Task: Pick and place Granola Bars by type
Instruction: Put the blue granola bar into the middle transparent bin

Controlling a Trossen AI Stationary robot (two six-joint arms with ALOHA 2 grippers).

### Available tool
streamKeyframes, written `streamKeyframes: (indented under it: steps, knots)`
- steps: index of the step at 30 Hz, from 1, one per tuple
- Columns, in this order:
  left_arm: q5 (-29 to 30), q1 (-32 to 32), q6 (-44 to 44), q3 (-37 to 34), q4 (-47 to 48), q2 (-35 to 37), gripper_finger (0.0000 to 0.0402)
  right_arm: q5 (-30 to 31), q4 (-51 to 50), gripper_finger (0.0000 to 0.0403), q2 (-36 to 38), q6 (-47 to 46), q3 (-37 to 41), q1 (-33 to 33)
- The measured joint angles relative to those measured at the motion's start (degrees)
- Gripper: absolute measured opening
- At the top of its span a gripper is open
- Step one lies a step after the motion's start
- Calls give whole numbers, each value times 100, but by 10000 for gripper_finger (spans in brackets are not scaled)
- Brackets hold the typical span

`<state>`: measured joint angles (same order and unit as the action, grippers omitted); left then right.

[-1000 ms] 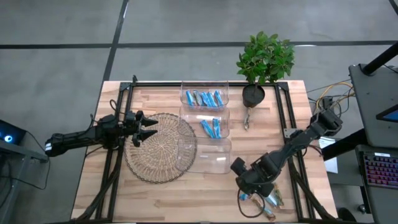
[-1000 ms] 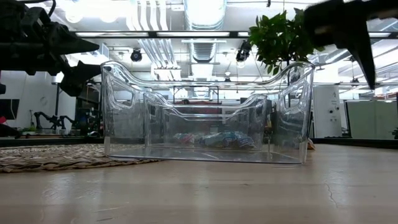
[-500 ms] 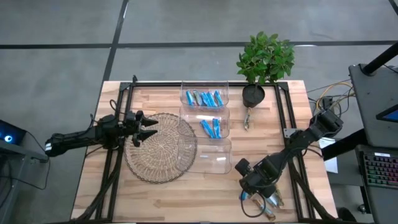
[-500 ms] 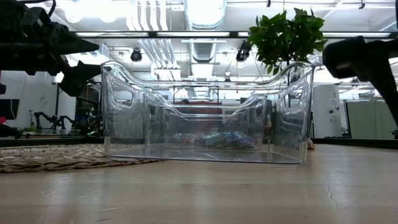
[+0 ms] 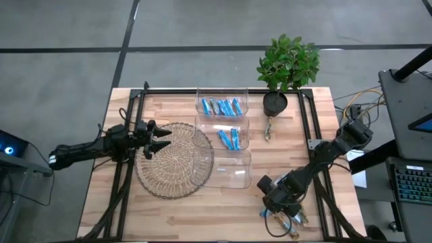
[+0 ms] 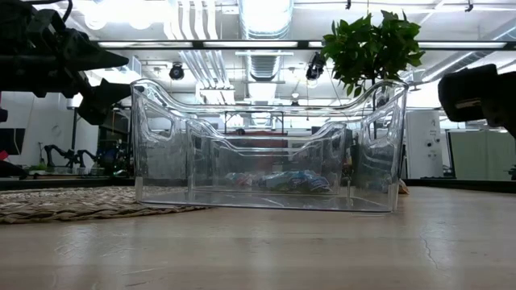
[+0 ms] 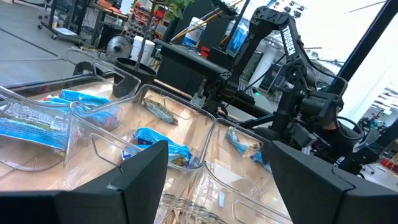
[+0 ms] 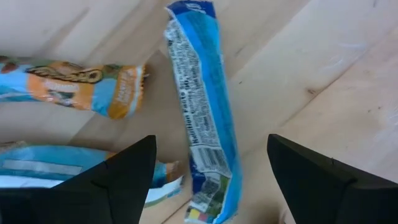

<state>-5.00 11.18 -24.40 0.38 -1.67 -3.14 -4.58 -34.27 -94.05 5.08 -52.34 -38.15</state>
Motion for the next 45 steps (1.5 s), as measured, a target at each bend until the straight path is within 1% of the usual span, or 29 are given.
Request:
streamKeyframes:
  steps: [8, 15, 20, 28, 32, 35, 39, 45]
  knots:
    - [-1, 2, 0, -1, 0, 1, 261, 27, 128, 277, -457, -28, -72, 0]
    - [-1, 2, 0, 1, 0, -2, 261, 2, 217, 246, -420, -46, -85, 4]
    - [0, 2, 0, 1, 0, -2, 261, -43, 217, 201, -429, -43, -85, 2]
    - [1, 1, -1, -1, 0, -2, 261, -48, 207, 103, -423, -84, -85, 2]
    - [1, 2, 0, 1, 0, -1, 261, -47, 121, 60, -382, -514, -115, 4]
    - [0, 0, 0, 1, 0, -1, 261, -46, -100, 38, -313, -835, -232, 4]
    - [1, 0, -2, 0, 0, 0, 261, -70, -472, 32, -100, -1160, -501, 4]
    - [0, 0, 0, -1, 0, 1, 261, -594, -989, 33, 364, -1308, -1148, 6]
